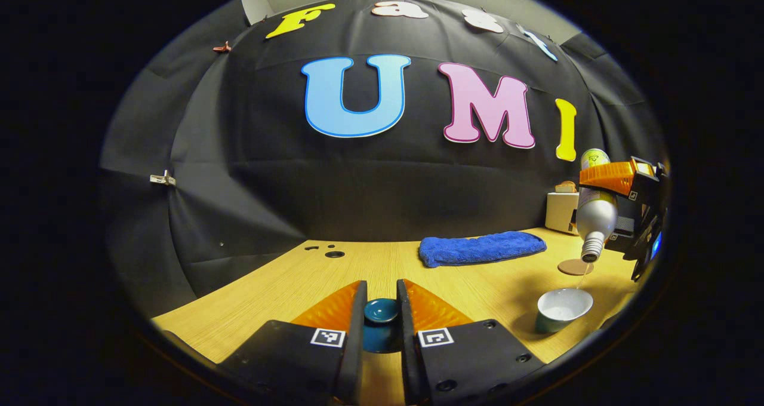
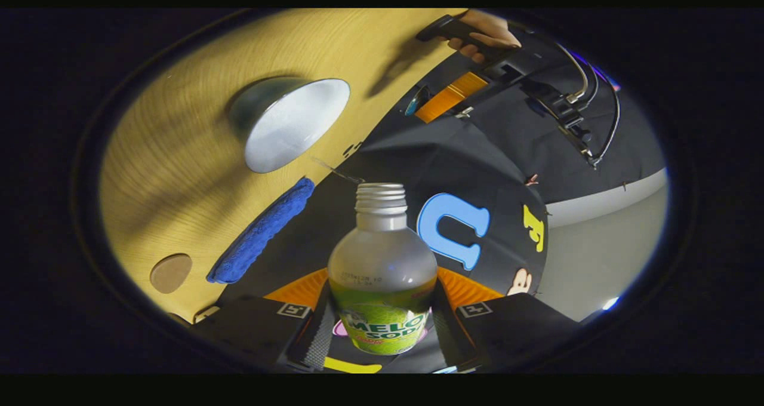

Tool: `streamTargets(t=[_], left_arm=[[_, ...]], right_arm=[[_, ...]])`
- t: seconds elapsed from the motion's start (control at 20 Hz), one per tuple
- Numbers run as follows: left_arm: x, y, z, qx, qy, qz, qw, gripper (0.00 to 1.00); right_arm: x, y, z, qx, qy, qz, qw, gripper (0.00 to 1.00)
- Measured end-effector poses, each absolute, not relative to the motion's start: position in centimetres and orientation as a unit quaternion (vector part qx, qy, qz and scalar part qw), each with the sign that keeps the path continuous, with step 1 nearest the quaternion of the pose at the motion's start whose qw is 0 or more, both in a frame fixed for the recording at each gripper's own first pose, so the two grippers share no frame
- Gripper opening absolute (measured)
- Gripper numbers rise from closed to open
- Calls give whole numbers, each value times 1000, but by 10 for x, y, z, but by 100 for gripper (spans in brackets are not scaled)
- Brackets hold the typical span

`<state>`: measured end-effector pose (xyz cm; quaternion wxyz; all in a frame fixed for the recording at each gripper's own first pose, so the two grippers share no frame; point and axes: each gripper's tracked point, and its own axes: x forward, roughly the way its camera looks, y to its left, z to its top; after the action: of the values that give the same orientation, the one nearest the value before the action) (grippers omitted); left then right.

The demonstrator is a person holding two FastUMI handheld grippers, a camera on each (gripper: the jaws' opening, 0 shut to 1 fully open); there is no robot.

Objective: Open the teacup lid with one hand, grasp the water bottle and pour water into the teacup with the other hand; after pouring, place the water bottle on the coaster and then close the teacup lid.

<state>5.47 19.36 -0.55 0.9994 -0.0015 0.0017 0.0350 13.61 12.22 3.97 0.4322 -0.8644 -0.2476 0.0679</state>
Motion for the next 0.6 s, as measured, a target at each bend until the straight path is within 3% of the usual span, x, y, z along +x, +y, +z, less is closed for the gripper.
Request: streamTargets(t=[0.6], left_arm=[[54, 194, -6, -1, 2, 35, 999, 30]], right_arm=[[132, 131, 36, -864, -252, 71, 430, 74]])
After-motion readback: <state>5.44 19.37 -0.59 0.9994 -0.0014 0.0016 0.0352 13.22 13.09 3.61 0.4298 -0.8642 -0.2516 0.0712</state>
